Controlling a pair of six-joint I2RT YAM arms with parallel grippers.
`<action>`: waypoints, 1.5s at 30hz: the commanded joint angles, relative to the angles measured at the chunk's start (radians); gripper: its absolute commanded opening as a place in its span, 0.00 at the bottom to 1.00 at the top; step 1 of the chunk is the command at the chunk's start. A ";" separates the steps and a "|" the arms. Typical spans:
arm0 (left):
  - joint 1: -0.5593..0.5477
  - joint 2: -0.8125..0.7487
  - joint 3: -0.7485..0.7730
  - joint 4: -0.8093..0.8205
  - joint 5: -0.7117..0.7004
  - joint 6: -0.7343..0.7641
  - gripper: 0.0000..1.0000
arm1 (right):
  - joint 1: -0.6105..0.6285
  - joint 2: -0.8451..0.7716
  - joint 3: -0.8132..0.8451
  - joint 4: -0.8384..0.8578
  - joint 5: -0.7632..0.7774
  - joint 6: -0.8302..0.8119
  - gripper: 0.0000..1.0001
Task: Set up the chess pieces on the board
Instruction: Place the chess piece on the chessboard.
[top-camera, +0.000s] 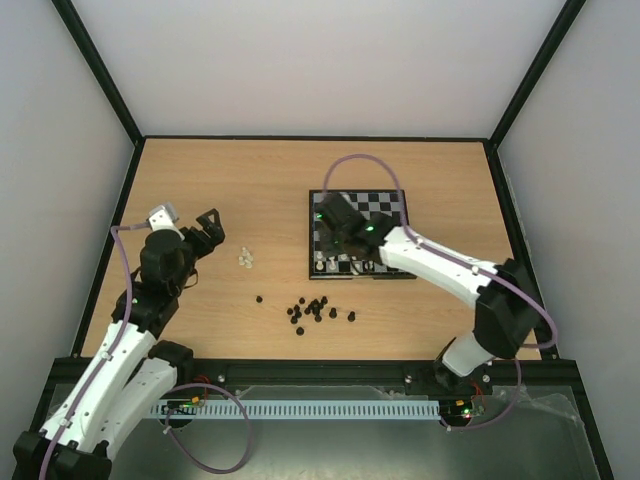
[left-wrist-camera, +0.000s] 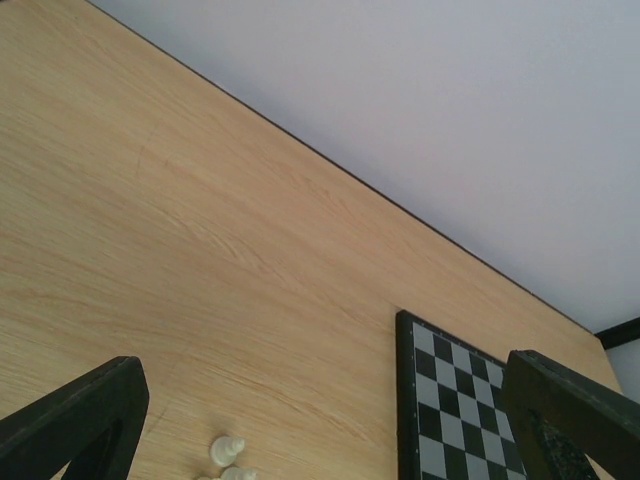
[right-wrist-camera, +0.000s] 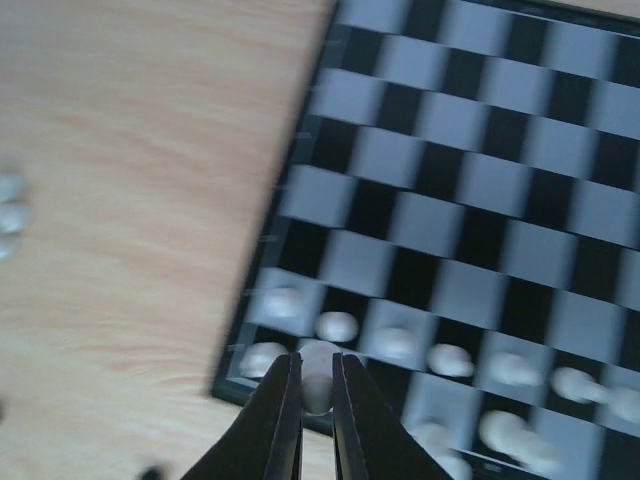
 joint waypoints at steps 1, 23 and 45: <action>0.006 0.030 -0.013 0.042 0.051 0.001 0.99 | -0.130 -0.104 -0.122 -0.058 0.052 0.021 0.09; 0.006 0.045 -0.013 0.056 0.087 0.005 0.99 | -0.514 -0.126 -0.358 0.014 0.009 0.019 0.11; 0.006 0.045 -0.016 0.056 0.082 0.007 0.99 | -0.540 -0.004 -0.371 0.072 -0.001 0.006 0.11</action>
